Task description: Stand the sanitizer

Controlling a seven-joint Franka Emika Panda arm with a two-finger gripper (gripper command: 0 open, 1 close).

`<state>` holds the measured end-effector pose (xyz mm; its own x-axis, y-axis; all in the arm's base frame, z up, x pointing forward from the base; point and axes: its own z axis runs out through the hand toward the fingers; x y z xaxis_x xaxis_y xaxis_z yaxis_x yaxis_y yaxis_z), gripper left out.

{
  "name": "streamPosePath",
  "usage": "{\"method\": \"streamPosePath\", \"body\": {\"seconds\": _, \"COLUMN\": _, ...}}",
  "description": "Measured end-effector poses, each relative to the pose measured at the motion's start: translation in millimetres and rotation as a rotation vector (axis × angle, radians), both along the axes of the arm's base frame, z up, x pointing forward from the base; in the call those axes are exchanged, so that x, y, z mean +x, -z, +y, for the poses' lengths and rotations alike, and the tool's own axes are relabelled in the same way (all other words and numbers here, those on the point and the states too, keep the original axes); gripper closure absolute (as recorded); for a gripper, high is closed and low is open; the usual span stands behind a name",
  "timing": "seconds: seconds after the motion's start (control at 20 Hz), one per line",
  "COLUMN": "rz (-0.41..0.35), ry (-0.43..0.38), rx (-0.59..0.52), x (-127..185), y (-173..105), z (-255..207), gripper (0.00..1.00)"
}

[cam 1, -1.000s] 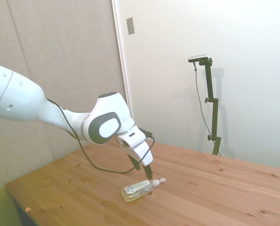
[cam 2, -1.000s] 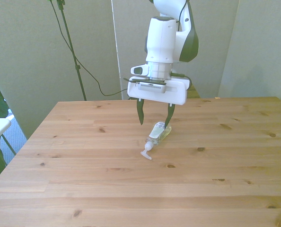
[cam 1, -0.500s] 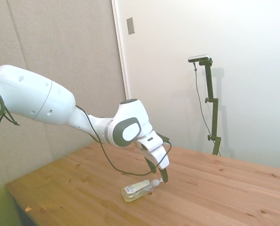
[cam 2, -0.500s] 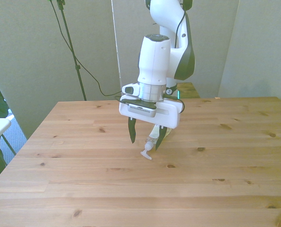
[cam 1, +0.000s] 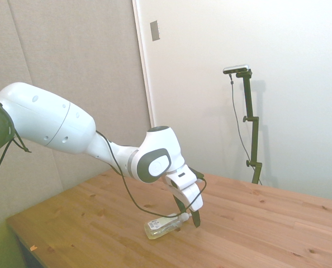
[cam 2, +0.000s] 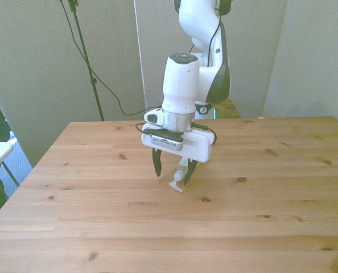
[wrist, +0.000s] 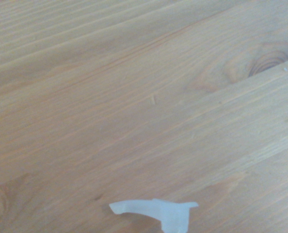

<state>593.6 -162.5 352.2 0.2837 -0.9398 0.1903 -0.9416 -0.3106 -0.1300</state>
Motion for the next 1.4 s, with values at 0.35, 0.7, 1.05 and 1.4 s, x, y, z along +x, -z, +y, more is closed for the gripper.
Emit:
{"method": "streamPosePath", "body": {"seconds": 0.35, "rz": -0.013, "ry": 0.006, "rx": 0.014, "x": -1, "y": 4, "z": -10, "gripper": 1.0}}
{"method": "streamPosePath", "body": {"seconds": 0.7, "rz": -0.027, "ry": 0.013, "rx": 0.024, "x": 1, "y": 5, "z": -13, "gripper": 1.0}}
{"method": "streamPosePath", "body": {"seconds": 1.05, "rz": -0.034, "ry": 0.012, "rx": 0.029, "x": 1, "y": 4, "z": -16, "gripper": 1.0}}
{"method": "streamPosePath", "body": {"seconds": 1.4, "rz": -0.091, "ry": -0.021, "rx": 0.023, "x": 6, "y": -6, "z": -9, "gripper": 1.0}}
